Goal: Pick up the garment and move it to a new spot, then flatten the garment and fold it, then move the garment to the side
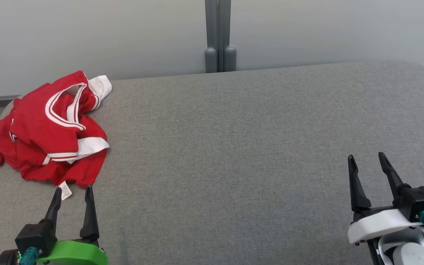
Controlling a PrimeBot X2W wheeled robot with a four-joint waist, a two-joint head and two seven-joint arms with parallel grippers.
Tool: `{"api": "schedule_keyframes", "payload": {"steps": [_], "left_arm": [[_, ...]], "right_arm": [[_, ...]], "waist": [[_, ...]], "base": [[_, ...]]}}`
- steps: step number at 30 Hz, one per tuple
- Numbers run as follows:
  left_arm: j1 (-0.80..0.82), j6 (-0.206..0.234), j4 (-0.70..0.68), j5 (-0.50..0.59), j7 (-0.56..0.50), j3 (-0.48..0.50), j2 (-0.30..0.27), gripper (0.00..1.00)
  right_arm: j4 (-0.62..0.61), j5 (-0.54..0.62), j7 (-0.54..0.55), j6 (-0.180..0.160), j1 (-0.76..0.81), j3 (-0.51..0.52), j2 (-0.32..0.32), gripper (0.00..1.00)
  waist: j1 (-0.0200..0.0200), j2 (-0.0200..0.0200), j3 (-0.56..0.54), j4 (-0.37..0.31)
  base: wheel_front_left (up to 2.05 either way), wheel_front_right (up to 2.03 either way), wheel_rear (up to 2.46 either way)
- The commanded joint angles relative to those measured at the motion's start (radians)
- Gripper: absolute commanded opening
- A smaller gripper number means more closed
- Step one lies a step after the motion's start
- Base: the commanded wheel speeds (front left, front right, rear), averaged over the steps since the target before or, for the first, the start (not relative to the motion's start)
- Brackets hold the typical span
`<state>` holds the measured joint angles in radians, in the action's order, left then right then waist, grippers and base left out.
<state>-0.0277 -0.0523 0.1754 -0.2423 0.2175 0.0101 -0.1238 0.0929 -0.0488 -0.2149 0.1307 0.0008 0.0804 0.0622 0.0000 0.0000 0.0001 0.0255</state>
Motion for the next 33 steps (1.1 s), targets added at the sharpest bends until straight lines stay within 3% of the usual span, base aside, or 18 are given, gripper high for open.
{"api": "schedule_keyframes", "payload": {"steps": [1, 19, 33], "left_arm": [[-0.006, -0.011, 0.004, 0.018, 0.010, 0.009, 0.001, 1.00], [-0.016, -0.052, 0.025, 0.152, 0.042, 0.039, 0.017, 1.00], [-0.008, -0.067, 0.039, 0.175, 0.047, 0.050, 0.029, 1.00]], "right_arm": [[0.000, 0.009, -0.012, 0.000, 0.010, 0.005, 0.002, 1.00], [0.016, 0.126, -0.046, 0.000, 0.025, 0.012, 0.010, 1.00], [0.020, 0.113, -0.051, 0.000, 0.027, 0.011, 0.004, 1.00]], "waist": [[0.0000, 0.0000, 0.000, 0.000], [0.0000, 0.0000, -0.005, 0.001], [0.0000, 0.0000, -0.006, 0.010]], "base": [[0.00, 0.00, 0.00], [0.00, 0.00, 0.00], [0.00, 0.00, 0.00]]}}
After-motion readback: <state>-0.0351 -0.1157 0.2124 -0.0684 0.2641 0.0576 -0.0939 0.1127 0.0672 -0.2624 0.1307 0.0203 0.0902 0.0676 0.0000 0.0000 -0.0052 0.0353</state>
